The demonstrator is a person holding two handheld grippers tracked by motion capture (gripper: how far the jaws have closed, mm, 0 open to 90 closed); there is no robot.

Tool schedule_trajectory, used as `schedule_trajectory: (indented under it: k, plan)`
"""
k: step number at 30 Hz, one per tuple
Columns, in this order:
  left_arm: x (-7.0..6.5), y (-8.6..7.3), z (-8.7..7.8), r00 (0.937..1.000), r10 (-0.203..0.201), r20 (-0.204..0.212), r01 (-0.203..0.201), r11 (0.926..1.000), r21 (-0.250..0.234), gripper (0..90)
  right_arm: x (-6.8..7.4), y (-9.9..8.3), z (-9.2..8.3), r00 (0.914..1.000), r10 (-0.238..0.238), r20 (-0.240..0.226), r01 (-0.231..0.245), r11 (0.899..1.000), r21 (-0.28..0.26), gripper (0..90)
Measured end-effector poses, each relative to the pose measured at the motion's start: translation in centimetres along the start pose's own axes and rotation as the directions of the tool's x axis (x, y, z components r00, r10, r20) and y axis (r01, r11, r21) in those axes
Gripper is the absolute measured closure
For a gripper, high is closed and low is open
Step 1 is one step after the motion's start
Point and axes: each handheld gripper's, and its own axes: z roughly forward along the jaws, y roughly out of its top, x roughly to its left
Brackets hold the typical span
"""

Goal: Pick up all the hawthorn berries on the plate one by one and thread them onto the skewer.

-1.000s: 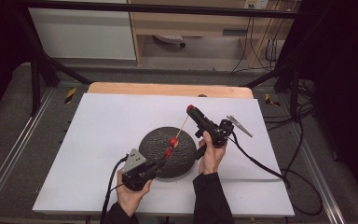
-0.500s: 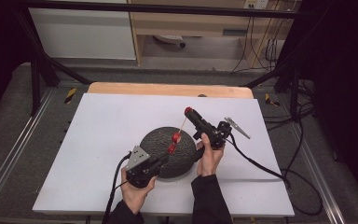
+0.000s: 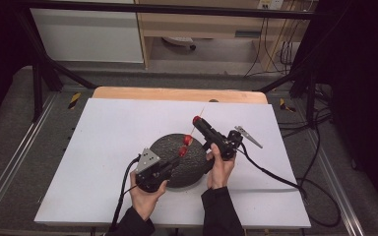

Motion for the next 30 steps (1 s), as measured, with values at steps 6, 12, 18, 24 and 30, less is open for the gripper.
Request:
schedule_trajectory:
  k: [6,12,18,24,30]
  plan:
    - [0.01,0.34,0.31,1.0,-0.007,0.003,0.007,1.0,-0.003,88.4,0.14,-0.34,-0.2,0.9999,-0.011,-0.004,0.011,1.0,0.013,63.6]
    - [0.02,0.59,0.54,1.0,-0.006,0.0,0.006,1.0,-0.004,88.4,0.2,-0.48,-0.32,0.9998,-0.018,-0.005,0.018,1.0,0.02,63.6]
    - [0.09,0.73,0.68,1.0,-0.004,-0.001,0.004,1.0,-0.002,88.4,0.24,-0.7,-0.4,0.9997,-0.023,-0.006,0.023,0.999,0.028,63.6]
    - [0.21,0.7,0.69,1.0,-0.004,0.003,0.004,1.0,-0.002,88.4,0.21,-0.64,-0.42,0.9995,-0.032,-0.003,0.032,0.998,0.045,63.3]
    - [0.52,0.51,0.46,1.0,-0.007,0.006,0.007,1.0,0.002,88.4,0.26,-0.16,-0.66,0.9977,-0.067,0.013,0.066,0.995,0.078,56.6]
